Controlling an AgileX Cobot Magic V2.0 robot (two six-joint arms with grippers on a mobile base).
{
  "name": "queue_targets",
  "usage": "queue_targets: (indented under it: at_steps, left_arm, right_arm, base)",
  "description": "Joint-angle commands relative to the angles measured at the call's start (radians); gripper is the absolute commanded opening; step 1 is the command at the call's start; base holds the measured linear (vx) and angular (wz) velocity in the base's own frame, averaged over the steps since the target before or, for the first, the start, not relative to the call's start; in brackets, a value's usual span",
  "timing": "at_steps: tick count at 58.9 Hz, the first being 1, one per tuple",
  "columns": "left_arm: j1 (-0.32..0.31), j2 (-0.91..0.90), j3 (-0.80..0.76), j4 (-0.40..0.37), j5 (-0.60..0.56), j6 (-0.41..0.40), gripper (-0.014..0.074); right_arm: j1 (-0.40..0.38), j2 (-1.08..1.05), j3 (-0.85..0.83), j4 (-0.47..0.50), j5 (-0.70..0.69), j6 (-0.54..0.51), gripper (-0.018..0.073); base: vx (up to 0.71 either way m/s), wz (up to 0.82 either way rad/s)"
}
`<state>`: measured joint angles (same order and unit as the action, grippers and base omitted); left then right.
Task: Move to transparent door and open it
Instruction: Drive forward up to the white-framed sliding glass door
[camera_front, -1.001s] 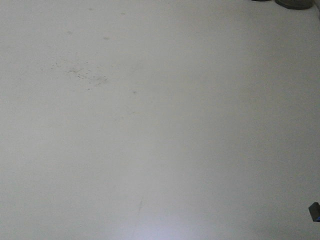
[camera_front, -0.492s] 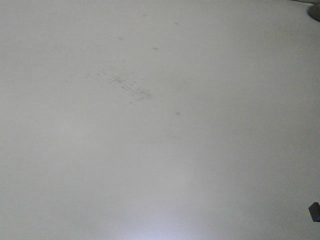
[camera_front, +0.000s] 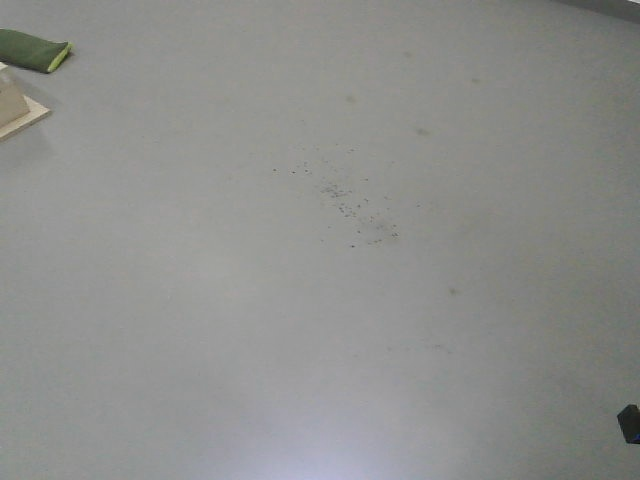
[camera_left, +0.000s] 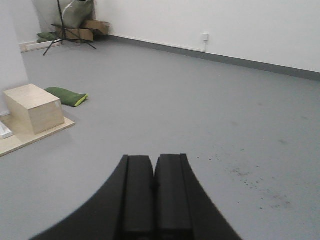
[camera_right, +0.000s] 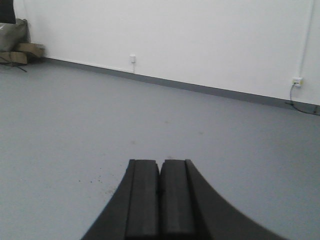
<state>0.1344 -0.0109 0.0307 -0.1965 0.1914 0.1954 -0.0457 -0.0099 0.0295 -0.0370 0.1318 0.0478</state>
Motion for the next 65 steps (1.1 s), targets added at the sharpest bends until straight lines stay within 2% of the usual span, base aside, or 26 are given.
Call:
queue_targets:
  at_steps: [1, 35, 65]
  left_arm:
    - [-0.005, -0.014, 0.016, -0.011, -0.08, -0.003, -0.0006]
    - [-0.005, -0.014, 0.016, -0.011, -0.08, -0.003, -0.0006]
    - [-0.005, -0.014, 0.016, -0.011, -0.08, -0.003, -0.0006]
  right_arm:
    - [-0.004, -0.016, 0.005, -0.005, -0.085, -0.007, -0.0006]
    - [-0.004, -0.016, 0.005, -0.005, -0.085, -0.007, -0.0006]
    - [-0.004, -0.016, 0.005, -0.005, -0.085, -0.007, -0.0006]
  base:
    - [0.42, 0.44]
    - [0.4, 0.47]
    - [0.34, 0.65]
